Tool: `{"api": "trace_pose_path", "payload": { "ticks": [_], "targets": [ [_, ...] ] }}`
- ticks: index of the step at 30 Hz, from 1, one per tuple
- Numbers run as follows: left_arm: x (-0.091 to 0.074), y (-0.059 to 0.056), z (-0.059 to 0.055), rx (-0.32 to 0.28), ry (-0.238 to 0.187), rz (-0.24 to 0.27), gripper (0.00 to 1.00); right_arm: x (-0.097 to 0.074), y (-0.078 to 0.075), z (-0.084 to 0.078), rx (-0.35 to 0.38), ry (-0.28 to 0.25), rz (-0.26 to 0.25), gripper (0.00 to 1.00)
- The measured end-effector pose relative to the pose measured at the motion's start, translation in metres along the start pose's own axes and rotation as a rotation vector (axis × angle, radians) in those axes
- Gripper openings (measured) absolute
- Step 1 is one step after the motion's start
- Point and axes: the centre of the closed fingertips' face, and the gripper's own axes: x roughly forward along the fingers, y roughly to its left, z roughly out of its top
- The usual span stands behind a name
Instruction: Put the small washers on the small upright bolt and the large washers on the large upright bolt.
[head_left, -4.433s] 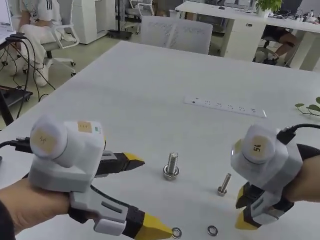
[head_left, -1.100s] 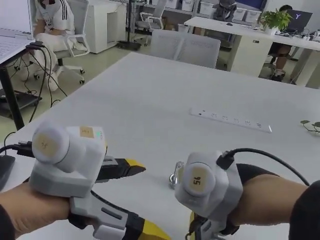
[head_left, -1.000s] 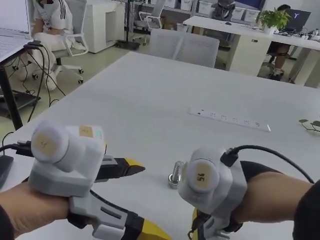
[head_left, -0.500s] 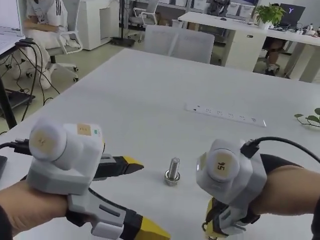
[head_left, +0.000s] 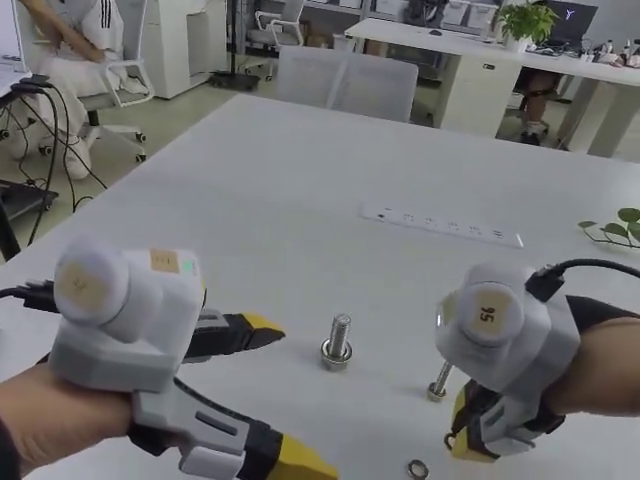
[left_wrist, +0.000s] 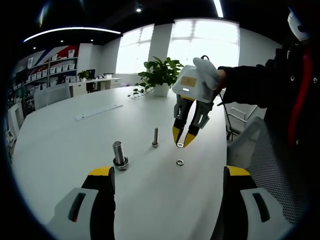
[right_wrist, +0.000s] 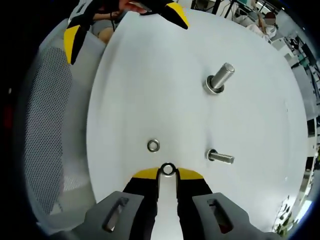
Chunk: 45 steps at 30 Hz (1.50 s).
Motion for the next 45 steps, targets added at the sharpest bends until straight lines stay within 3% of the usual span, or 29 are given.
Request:
{"api": "trace_pose_path", "payload": {
  "ticks": [16, 27, 45],
  "targets": [
    [0.006, -0.003, -0.002, -0.004, 0.015, -0.020, 0.90, -0.026, -0.034, -0.019, 0.049, 0.007, -0.066, 0.14],
    [0.010, -0.003, -0.004, -0.009, 0.019, -0.023, 0.89, -0.041, -0.054, -0.001, 0.021, -0.021, -0.105, 0.14],
    [0.009, 0.001, -0.008, -0.026, 0.017, -0.004, 0.89, -0.034, -0.063, 0.018, -0.053, -0.008, -0.091, 0.14]
  ]
}}
